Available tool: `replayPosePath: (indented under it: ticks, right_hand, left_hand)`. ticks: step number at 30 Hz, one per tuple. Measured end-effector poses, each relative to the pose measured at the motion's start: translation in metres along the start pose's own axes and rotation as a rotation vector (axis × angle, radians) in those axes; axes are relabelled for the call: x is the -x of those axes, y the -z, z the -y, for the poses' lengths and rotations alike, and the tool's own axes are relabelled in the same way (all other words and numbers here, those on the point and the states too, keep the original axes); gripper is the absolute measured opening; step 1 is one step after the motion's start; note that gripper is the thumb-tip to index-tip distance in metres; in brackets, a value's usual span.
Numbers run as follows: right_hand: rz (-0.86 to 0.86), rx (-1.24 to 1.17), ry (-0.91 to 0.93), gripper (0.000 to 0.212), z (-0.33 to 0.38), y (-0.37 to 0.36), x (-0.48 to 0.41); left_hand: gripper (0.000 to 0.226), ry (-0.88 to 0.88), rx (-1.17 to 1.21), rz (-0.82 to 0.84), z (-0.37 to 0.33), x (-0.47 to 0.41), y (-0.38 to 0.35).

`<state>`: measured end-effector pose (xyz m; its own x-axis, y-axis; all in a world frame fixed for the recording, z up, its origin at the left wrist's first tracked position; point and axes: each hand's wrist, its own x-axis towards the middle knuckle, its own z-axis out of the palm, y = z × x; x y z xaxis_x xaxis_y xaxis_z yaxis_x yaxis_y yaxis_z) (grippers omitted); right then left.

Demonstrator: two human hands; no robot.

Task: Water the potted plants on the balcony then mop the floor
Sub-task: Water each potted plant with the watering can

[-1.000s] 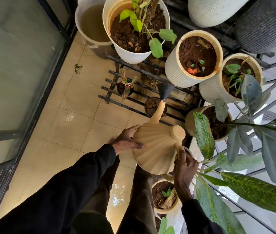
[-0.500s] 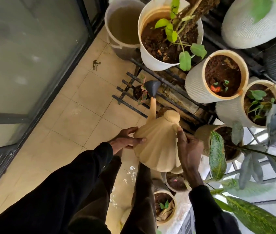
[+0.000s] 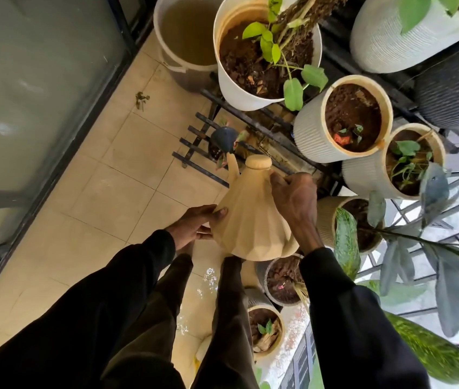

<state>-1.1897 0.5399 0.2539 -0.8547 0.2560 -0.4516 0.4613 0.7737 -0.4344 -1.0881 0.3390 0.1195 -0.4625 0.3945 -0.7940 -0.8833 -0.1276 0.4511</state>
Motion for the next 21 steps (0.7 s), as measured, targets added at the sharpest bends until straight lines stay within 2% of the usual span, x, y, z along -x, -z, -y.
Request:
replayPosePath:
  ticks: [4, 8, 14, 19, 21]
  right_hand:
    - [0.001, 0.047, -0.012, 0.034, 0.009, -0.001, -0.007]
    - [0.023, 0.036, 0.014, 0.037, 0.018, 0.002, -0.013]
    - [0.043, 0.069, 0.058, 0.028, 0.032, 0.013, -0.007]
    - [0.042, 0.050, 0.052, 0.029, 0.043, 0.022, -0.002]
    - [0.046, 0.053, 0.049, 0.032, 0.047, 0.027, -0.002]
  left_hand:
    - [0.086, 0.007, 0.037, 0.006, -0.005, -0.002, -0.001]
    - [0.105, 0.005, 0.072, -0.007, -0.007, -0.006, -0.001]
    - [0.089, -0.007, 0.110, -0.010, -0.010, -0.006, -0.004]
    - [0.106, 0.001, 0.121, -0.030, -0.017, -0.003, -0.008]
    - [0.099, 0.003, 0.128, -0.030, -0.020, 0.000, -0.010]
